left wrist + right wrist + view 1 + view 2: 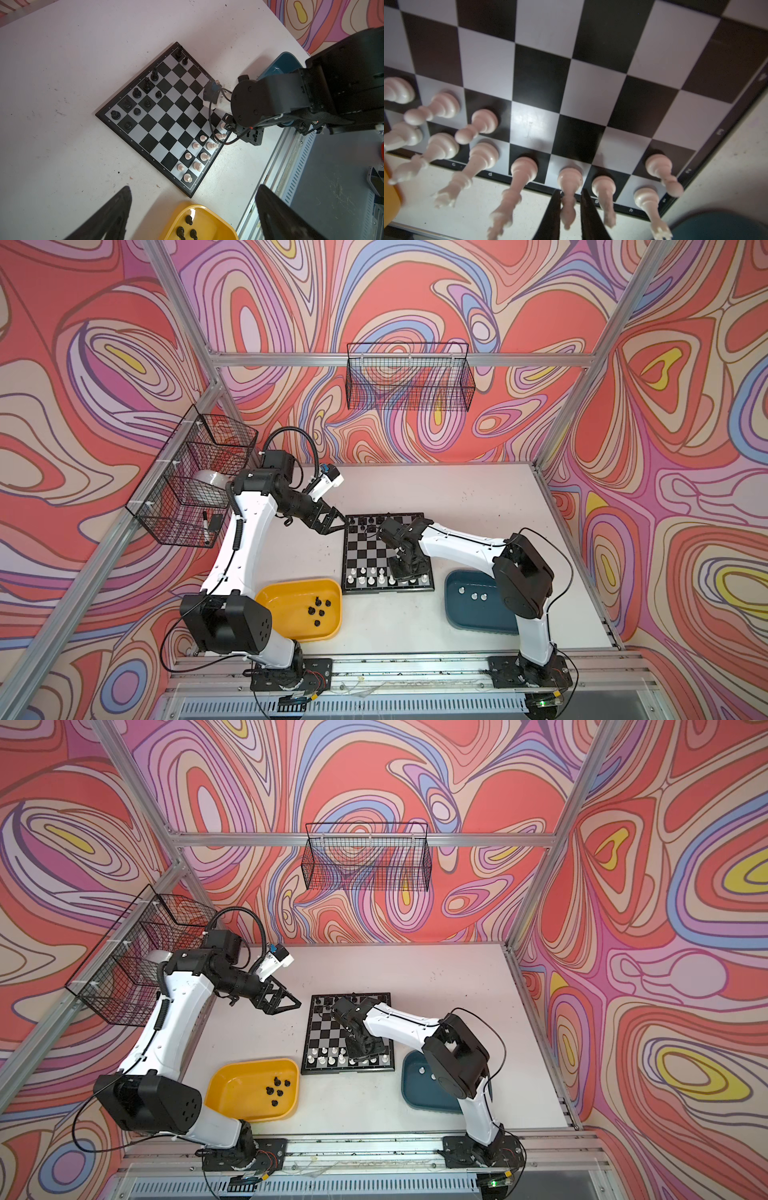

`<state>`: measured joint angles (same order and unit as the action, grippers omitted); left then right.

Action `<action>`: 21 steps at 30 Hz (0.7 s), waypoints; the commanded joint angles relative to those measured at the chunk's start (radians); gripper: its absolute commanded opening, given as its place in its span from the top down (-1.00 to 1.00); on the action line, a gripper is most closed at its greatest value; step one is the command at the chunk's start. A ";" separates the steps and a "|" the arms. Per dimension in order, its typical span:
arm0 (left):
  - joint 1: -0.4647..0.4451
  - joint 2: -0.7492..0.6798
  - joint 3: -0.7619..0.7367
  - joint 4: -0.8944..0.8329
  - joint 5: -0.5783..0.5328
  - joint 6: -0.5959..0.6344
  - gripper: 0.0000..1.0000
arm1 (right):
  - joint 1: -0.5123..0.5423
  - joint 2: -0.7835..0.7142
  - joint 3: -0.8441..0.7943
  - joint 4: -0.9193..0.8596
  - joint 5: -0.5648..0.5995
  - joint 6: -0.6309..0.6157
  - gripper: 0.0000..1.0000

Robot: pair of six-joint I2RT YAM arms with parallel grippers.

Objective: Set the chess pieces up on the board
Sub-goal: 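Lower the white pawn onto its square and open the right gripper, then move the right gripper back over the teal tray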

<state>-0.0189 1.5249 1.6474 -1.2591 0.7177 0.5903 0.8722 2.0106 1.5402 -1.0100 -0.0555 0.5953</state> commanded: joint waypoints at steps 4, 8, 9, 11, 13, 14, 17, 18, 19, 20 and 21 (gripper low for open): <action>0.004 -0.002 0.000 -0.010 0.024 0.003 -0.87 | 0.007 0.006 0.041 -0.020 0.015 -0.003 0.57; 0.004 -0.001 0.002 -0.008 0.028 0.001 -0.87 | 0.008 0.001 0.054 -0.032 0.022 -0.003 0.54; 0.004 -0.001 0.002 -0.008 0.027 -0.001 -0.87 | 0.008 0.001 0.056 -0.034 0.023 -0.003 0.54; 0.004 -0.001 0.003 -0.008 0.028 -0.001 -0.87 | 0.008 -0.002 0.059 -0.042 0.025 -0.003 0.53; 0.004 0.000 0.002 -0.008 0.029 -0.001 -0.87 | 0.010 -0.004 0.063 -0.049 0.029 -0.003 0.52; 0.004 0.000 0.002 -0.008 0.029 -0.001 -0.87 | 0.010 -0.006 0.066 -0.054 0.032 -0.004 0.51; 0.004 0.000 0.010 -0.007 0.031 -0.008 -0.87 | 0.011 -0.011 0.069 -0.059 0.039 -0.004 0.50; 0.003 0.000 0.013 -0.006 0.033 -0.012 -0.88 | 0.010 -0.011 0.071 -0.061 0.039 -0.003 0.50; 0.004 0.003 0.017 -0.007 0.035 -0.014 -0.89 | 0.011 -0.012 0.075 -0.063 0.038 -0.003 0.50; 0.004 0.003 0.021 -0.007 0.036 -0.015 -0.89 | 0.010 -0.011 0.079 -0.066 0.039 -0.003 0.49; 0.004 0.004 0.026 -0.007 0.037 -0.017 -0.89 | 0.011 -0.013 0.082 -0.068 0.039 -0.005 0.49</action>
<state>-0.0189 1.5253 1.6478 -1.2587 0.7280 0.5781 0.8764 2.0106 1.5944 -1.0592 -0.0380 0.5949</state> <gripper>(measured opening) 0.942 0.257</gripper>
